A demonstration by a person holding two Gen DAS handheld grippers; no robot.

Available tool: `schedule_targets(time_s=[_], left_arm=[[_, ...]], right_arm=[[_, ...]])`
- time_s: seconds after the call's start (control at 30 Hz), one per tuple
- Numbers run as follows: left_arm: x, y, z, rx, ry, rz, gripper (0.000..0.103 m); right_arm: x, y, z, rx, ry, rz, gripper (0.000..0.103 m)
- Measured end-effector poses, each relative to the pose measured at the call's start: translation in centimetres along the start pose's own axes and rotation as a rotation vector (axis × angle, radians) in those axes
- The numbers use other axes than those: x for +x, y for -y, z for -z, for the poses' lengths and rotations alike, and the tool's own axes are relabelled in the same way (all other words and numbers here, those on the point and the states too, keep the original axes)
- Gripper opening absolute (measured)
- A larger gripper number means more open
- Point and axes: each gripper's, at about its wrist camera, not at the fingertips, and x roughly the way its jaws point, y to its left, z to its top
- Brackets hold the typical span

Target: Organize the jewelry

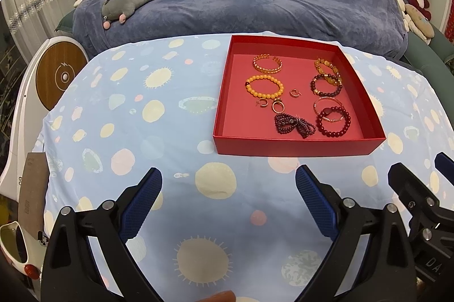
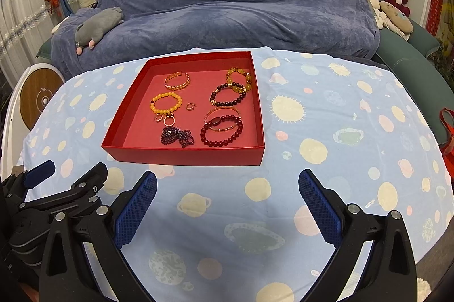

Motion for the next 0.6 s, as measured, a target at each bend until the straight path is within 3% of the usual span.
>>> schedule_targets(time_s=[0.6], left_arm=[[-0.01,0.00,0.00,0.002,0.001,-0.004,0.091]], right_arm=[[0.01,0.07,-0.02,-0.003,0.002,0.003,0.096]])
